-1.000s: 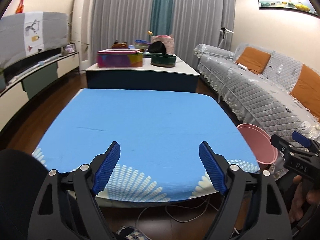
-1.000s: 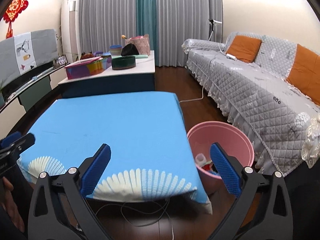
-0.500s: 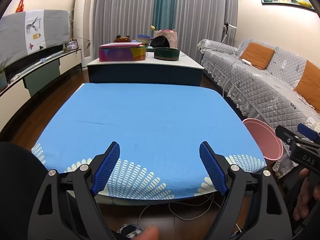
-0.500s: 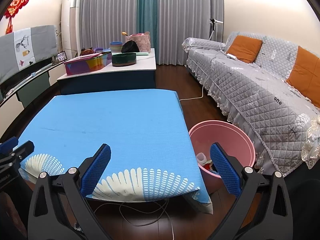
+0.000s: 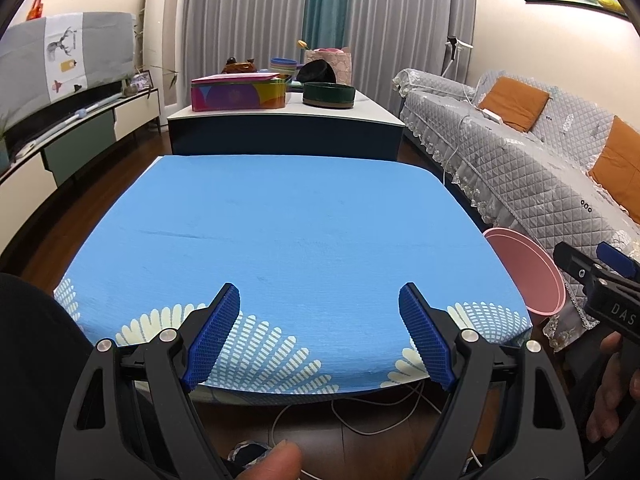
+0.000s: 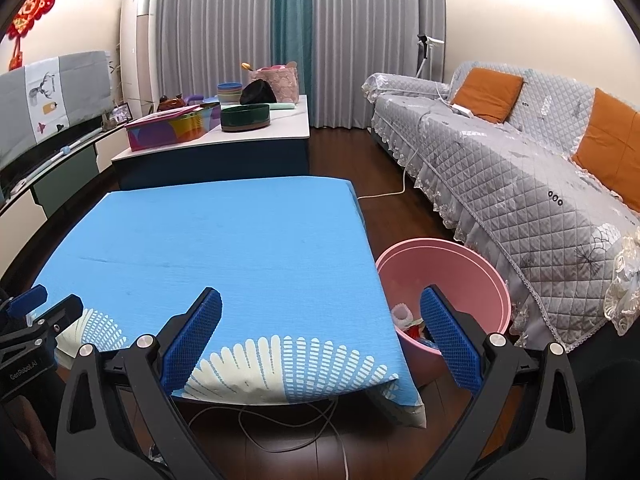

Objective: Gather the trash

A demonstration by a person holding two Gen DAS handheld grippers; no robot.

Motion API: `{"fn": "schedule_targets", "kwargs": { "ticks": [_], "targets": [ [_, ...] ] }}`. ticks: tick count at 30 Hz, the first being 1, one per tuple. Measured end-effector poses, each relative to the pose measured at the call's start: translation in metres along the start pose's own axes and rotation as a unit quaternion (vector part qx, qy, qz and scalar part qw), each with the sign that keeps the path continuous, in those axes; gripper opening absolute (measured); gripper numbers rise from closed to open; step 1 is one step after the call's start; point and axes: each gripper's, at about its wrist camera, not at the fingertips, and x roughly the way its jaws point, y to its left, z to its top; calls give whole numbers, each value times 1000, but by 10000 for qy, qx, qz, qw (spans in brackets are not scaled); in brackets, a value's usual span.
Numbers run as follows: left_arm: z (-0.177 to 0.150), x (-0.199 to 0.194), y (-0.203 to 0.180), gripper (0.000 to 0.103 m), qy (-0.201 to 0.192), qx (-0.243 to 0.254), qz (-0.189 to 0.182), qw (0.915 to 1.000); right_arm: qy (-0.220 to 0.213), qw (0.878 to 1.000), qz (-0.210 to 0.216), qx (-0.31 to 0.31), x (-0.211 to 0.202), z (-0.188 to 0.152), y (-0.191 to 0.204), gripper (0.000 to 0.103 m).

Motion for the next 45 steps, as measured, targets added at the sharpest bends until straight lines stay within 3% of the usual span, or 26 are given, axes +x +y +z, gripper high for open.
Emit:
{"fn": "schedule_targets", "kwargs": {
  "ticks": [45],
  "targets": [
    [0,8,-9,79,92,109,-47,9999,7,10000,-10,2,-1,1,-2,98]
  ]
}}
